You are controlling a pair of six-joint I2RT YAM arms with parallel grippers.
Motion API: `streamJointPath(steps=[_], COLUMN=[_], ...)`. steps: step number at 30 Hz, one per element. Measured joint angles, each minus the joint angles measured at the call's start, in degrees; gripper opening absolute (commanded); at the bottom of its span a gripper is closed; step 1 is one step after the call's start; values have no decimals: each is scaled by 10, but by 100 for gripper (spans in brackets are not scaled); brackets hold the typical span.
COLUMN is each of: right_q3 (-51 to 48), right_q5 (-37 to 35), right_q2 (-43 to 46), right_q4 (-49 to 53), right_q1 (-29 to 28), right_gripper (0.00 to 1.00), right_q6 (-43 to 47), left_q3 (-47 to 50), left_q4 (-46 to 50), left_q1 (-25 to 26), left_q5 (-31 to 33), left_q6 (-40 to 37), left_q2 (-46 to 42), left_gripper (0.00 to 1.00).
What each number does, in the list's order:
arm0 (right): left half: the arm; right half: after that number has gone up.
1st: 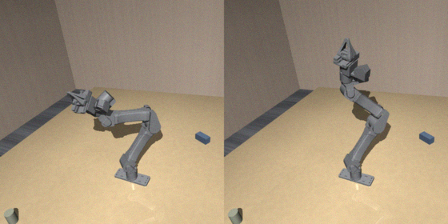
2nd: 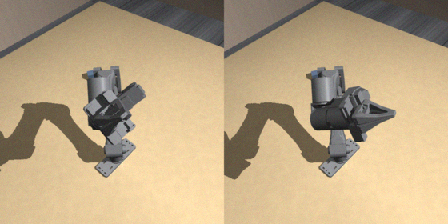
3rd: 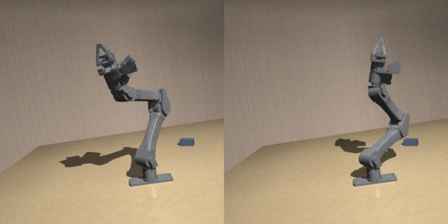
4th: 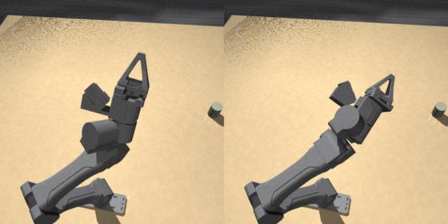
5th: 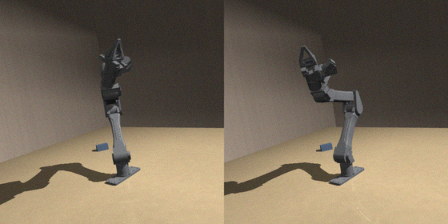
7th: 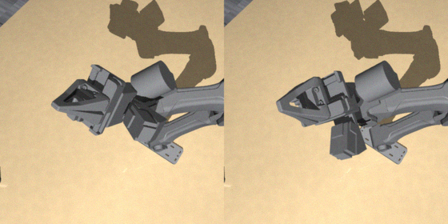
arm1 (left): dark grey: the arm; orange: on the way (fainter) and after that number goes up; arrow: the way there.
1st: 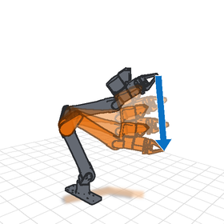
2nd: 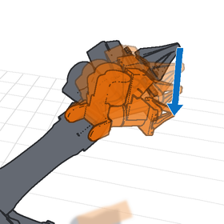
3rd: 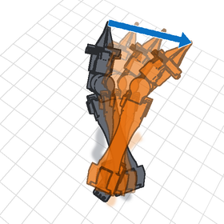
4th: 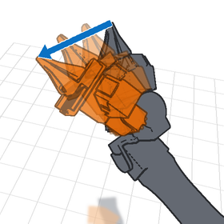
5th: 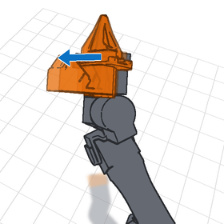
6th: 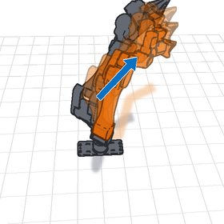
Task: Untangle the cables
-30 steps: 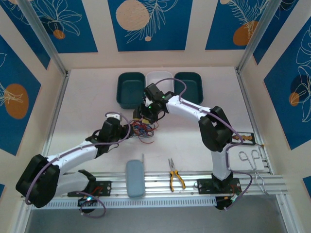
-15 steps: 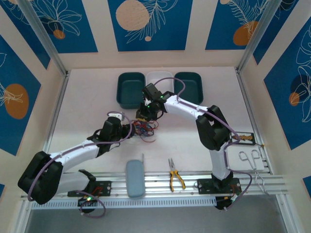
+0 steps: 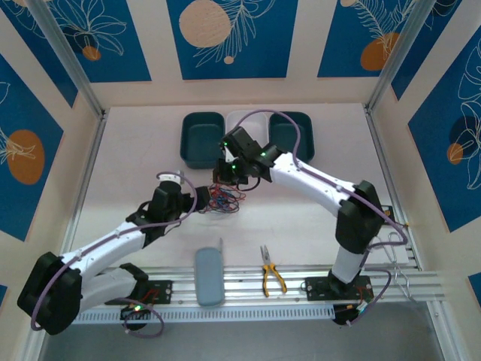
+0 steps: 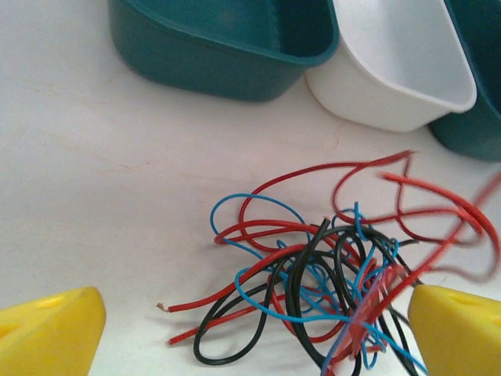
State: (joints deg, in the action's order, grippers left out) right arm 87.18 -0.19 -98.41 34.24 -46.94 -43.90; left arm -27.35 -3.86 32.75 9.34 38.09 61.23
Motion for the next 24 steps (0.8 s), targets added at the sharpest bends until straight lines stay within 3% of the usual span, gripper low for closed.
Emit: streamJointPath(steps=[24], right_q3=[55], right_q5=[-76], right_q2=[119], right_q4=[49], right_q1=[-17], right_gripper=[0], right_q6=[151], left_q3=[-62], left_q4=[-14], left_q1=[0], left_q5=[-3], left_q6=[-11], left_q2=[62], left_gripper=[100])
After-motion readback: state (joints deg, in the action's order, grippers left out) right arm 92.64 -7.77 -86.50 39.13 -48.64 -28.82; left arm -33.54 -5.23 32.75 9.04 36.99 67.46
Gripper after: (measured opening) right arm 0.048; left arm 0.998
